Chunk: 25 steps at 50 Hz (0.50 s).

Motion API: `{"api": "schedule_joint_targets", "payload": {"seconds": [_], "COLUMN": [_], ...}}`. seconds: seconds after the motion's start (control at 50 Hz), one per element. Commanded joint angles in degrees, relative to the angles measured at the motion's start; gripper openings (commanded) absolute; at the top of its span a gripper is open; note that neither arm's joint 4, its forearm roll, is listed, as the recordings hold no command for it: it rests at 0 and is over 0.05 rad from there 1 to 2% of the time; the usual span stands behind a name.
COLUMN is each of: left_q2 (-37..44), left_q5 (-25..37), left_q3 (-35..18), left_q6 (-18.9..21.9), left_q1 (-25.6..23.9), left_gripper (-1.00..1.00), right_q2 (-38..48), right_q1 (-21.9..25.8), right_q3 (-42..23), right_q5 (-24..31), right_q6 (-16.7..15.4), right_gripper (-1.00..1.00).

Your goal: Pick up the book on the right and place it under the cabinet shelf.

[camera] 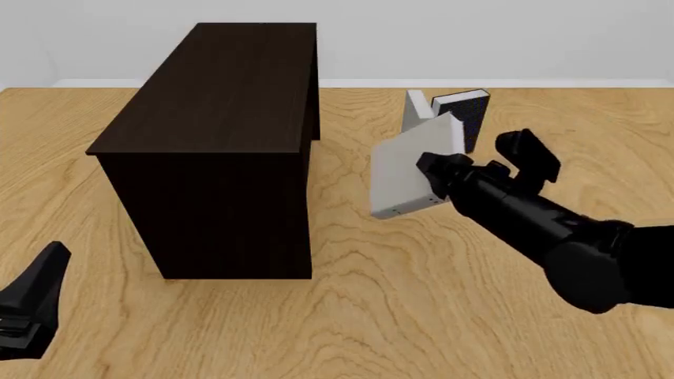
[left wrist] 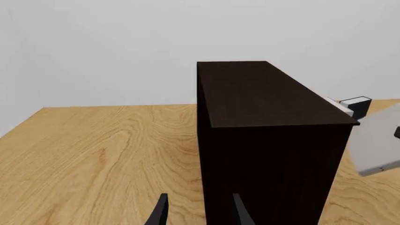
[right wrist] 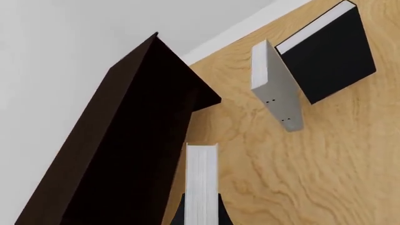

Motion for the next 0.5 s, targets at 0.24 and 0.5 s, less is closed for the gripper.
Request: {"api": "schedule_joint_targets", "payload": {"seconds": [0.24,0.5], "left_q2": [-0.01,-0.01], "left_q5": [-0.01,0.04], "left_q3": [0.01,-0.03], "left_q6": [0.00,0.00], "left_q1": [-0.04,-0.05], "left_gripper": [1.00,1.00], "right_q2": [10.50,15.92], "right_q1": [3.72,5.02], "right_q3": [-2.41,-5.72], "right_q5": [-12.47,-14.98], "right_q6": [7.42,8.96], "right_gripper": [-1.00,-1.00]}}
